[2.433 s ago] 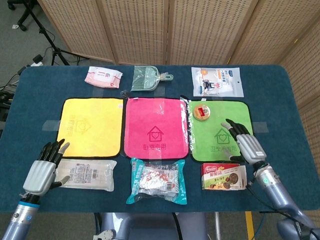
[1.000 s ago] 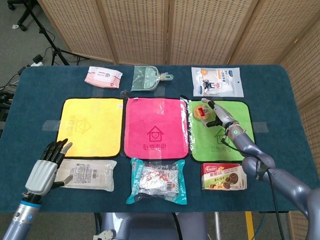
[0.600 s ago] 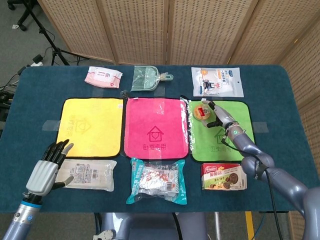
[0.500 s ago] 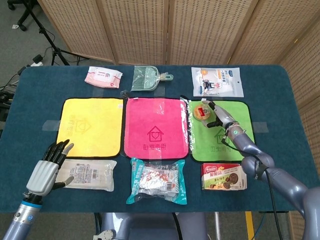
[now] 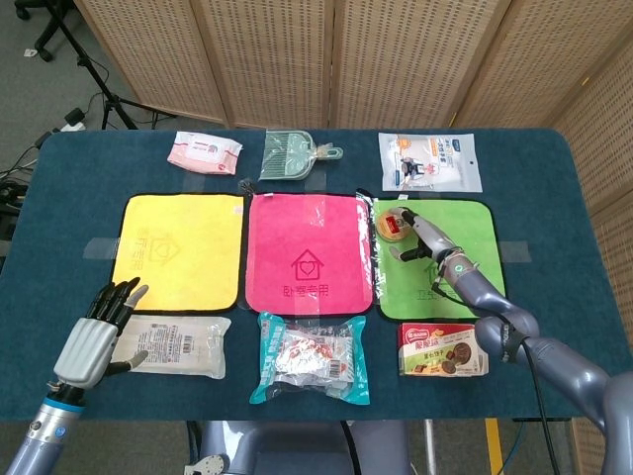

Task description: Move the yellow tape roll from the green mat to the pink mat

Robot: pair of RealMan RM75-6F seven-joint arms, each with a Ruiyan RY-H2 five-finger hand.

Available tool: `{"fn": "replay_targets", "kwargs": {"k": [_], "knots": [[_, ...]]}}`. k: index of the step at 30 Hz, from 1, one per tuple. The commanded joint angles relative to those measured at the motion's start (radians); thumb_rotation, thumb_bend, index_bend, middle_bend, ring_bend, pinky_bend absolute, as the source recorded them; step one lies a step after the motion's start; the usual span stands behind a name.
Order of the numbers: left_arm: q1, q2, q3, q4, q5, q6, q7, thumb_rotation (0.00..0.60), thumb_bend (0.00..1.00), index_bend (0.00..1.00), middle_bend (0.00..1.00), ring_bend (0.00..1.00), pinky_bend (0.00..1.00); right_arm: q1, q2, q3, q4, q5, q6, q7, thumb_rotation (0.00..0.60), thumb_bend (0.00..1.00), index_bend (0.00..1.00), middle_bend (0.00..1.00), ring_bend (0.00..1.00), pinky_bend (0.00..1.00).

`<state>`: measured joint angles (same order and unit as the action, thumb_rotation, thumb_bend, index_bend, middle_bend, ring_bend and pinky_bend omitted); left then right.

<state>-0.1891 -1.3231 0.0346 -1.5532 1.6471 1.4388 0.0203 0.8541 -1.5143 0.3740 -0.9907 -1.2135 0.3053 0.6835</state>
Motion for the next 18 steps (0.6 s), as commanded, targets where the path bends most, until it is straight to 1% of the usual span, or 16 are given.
{"fn": "replay_targets", "kwargs": {"k": [1, 9, 18], "knots": [[-0.001, 0.000, 0.000, 0.001, -0.001, -0.002, -0.004, 0.600, 0.16, 0.04, 0.00, 0.00, 0.00, 0.000, 0.007, -0.002, -0.015, -0.004, 0.003, 0.001, 0.600, 0.47, 0.08, 0.00, 0.00, 0.02], [-0.005, 0.000, 0.002, 0.002, 0.000, -0.007, -0.014, 0.600, 0.15, 0.04, 0.00, 0.00, 0.00, -0.011, 0.030, -0.007, -0.084, 0.017, 0.023, -0.006, 0.600, 0.47, 0.08, 0.00, 0.00, 0.02], [-0.009, 0.005, 0.002, 0.006, 0.002, -0.008, -0.037, 0.600, 0.15, 0.04, 0.00, 0.00, 0.00, -0.033, 0.044, -0.033, -0.125, 0.060, 0.040, -0.038, 0.600, 0.47, 0.08, 0.00, 0.00, 0.02]]}}
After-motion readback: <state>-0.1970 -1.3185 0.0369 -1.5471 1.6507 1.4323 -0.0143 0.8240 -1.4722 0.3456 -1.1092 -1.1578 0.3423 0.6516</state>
